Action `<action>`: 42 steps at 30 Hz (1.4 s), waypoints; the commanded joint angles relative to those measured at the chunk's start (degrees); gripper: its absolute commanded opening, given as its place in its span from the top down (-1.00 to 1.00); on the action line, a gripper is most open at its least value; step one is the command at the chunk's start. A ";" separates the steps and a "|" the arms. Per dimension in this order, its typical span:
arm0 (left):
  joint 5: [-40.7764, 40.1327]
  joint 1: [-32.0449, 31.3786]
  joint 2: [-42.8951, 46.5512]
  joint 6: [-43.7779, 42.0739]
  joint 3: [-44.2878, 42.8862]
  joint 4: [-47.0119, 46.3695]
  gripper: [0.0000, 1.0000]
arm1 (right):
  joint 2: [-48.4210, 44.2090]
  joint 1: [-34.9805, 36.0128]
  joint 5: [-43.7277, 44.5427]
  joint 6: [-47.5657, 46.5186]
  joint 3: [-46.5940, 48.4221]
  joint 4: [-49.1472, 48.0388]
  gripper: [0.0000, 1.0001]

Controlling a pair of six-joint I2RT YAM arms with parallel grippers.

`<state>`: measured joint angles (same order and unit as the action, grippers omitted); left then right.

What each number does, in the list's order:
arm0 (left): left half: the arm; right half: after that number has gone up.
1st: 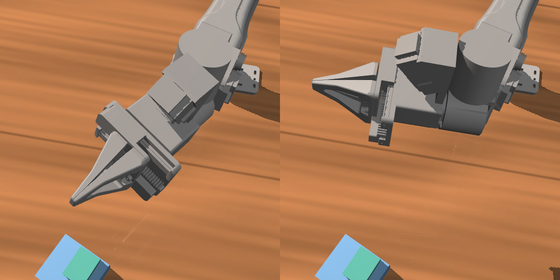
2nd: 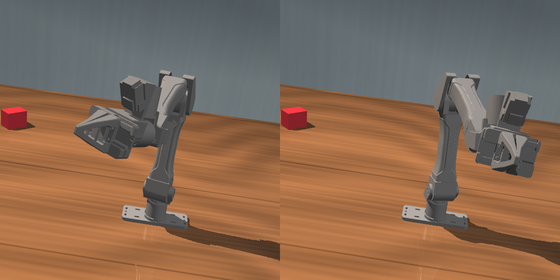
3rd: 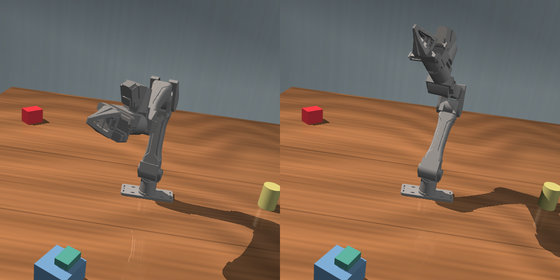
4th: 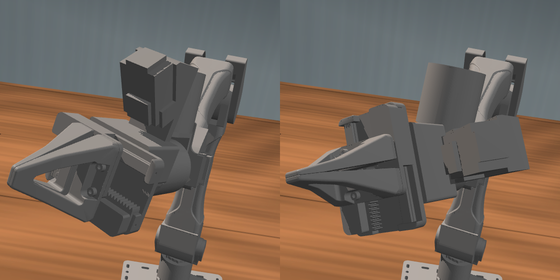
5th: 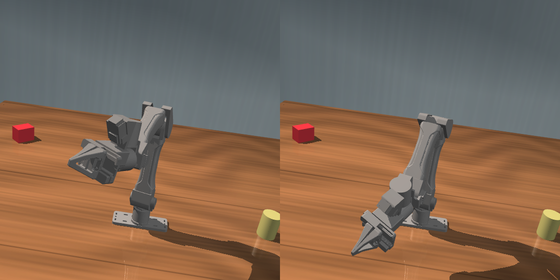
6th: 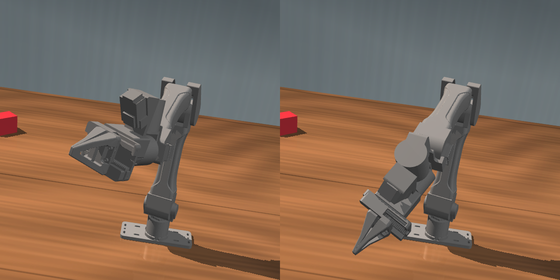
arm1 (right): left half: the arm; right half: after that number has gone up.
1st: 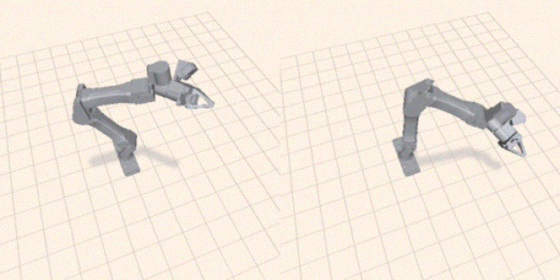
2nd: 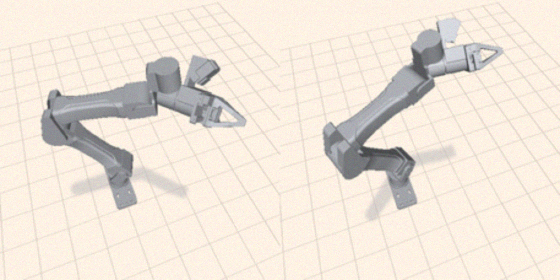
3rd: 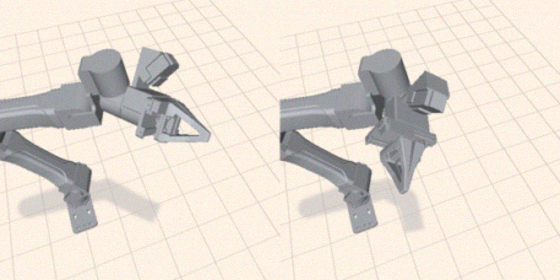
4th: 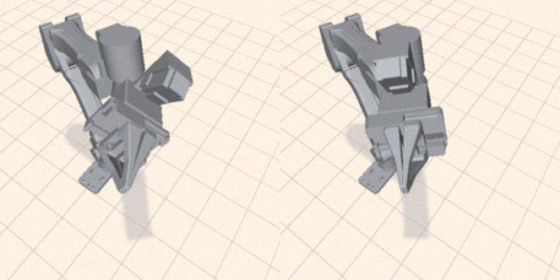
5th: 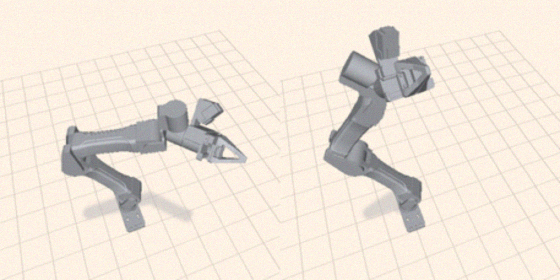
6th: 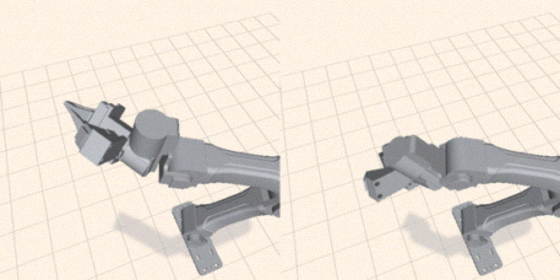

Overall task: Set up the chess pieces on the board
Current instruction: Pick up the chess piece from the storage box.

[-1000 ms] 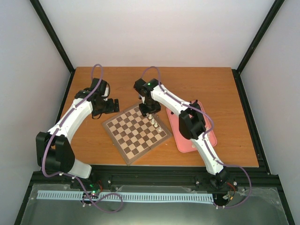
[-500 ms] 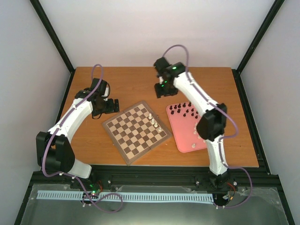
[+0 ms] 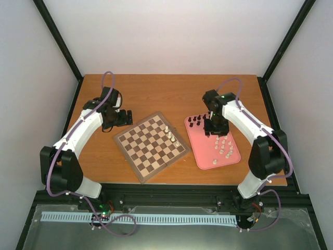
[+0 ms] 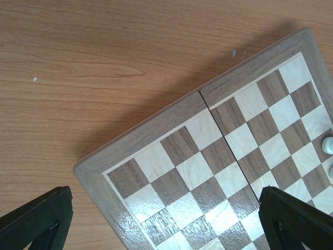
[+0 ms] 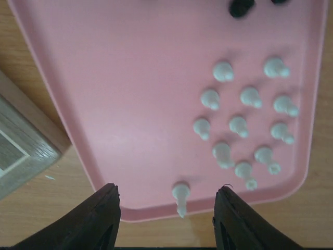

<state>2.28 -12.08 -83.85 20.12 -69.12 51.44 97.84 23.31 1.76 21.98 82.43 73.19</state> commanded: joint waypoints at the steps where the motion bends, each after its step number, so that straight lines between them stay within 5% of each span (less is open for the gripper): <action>1: 1.33 -0.40 -0.72 -0.45 -1.01 -0.03 -0.99 | -6.73 -1.60 -2.28 3.59 -4.71 -2.76 0.01; 19: 2.14 -1.26 -2.18 -0.48 -0.75 -0.41 -0.99 | -15.88 -1.60 -11.39 9.57 -27.13 -9.64 0.11; 42: 1.42 -1.37 -0.87 -0.52 0.18 -0.47 -0.99 | -6.51 -1.60 -5.35 8.87 -30.62 -14.03 0.13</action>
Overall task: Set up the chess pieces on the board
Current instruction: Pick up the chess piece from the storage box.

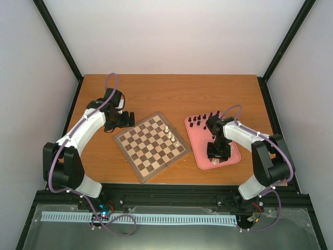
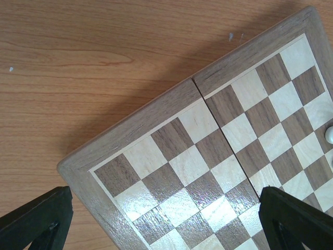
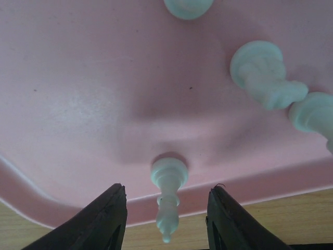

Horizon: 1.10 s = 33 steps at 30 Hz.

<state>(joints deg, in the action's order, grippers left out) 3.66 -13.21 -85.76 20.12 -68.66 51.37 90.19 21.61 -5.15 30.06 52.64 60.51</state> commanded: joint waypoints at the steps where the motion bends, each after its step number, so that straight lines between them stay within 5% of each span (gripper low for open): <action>1: 0.03 -0.19 0.94 -0.49 -0.25 -0.40 -1.00 | 1.58 0.10 1.52 0.79 -0.93 -1.73 0.15; 10: -0.41 -0.23 0.12 -0.65 -0.40 -0.30 -0.99 | 3.23 0.10 2.18 0.03 -0.26 -2.29 0.32; 25: -0.67 -0.23 -0.53 -0.61 -0.48 -0.38 -0.99 | 0.13 0.23 2.80 0.42 -0.04 0.06 0.94; 33: -1.16 -0.22 0.73 -0.57 -0.95 -0.26 -1.00 | 2.22 2.34 3.00 -1.26 16.04 7.48 0.94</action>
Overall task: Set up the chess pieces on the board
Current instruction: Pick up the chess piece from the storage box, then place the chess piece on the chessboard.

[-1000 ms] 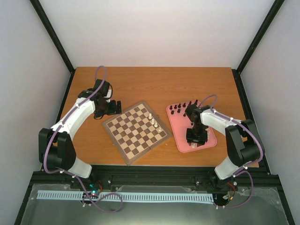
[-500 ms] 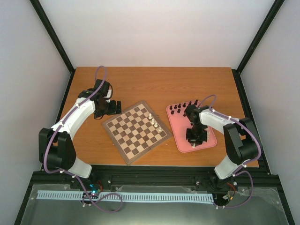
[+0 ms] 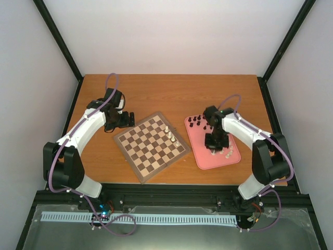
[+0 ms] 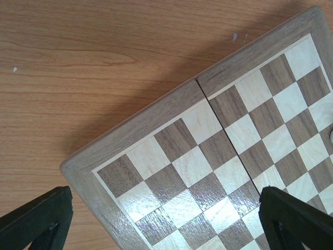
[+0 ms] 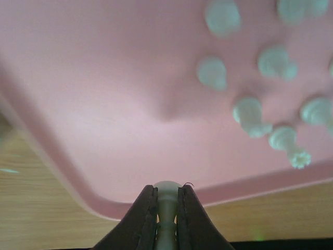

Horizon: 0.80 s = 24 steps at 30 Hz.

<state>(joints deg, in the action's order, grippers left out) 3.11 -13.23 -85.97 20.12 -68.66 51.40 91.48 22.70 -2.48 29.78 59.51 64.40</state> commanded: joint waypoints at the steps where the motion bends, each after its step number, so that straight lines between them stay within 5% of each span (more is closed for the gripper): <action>1: -0.65 -0.21 1.23 -0.60 -0.95 -0.30 -1.00 | 2.49 1.55 -0.36 -1.48 12.33 4.07 0.94; 17: -1.03 -0.27 5.21 -0.66 0.04 0.38 -1.00 | 37.83 11.62 -4.53 -9.31 66.14 4.52 0.94; 24: -1.59 -0.22 6.36 -0.86 0.56 0.86 -1.00 | 44.65 15.51 -6.57 -10.12 74.02 5.37 0.94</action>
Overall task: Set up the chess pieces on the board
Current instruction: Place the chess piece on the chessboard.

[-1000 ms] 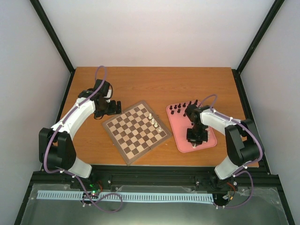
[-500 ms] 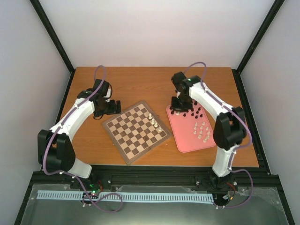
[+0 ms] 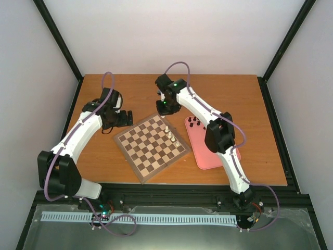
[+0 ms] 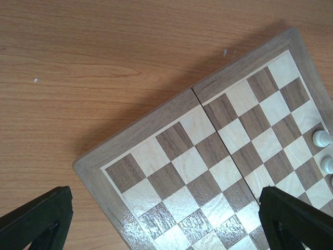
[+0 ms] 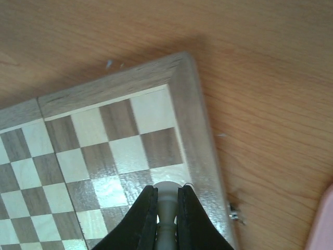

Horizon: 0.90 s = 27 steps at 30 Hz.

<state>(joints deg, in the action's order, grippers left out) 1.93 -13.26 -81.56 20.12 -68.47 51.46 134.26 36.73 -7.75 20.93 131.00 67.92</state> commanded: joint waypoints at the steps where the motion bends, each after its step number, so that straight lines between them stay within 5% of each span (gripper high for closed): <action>1: -0.27 -0.20 2.01 -0.84 0.46 0.75 -0.99 | 2.26 2.03 -1.05 -1.60 2.41 2.13 0.94; 27: 0.63 -0.24 1.05 -0.84 1.58 -0.33 -0.99 | 6.81 5.37 4.40 -3.70 1.86 5.27 0.93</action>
<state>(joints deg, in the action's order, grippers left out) 1.98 -13.26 -80.73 20.12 -66.76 51.42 139.13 41.63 -3.64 18.04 131.96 73.06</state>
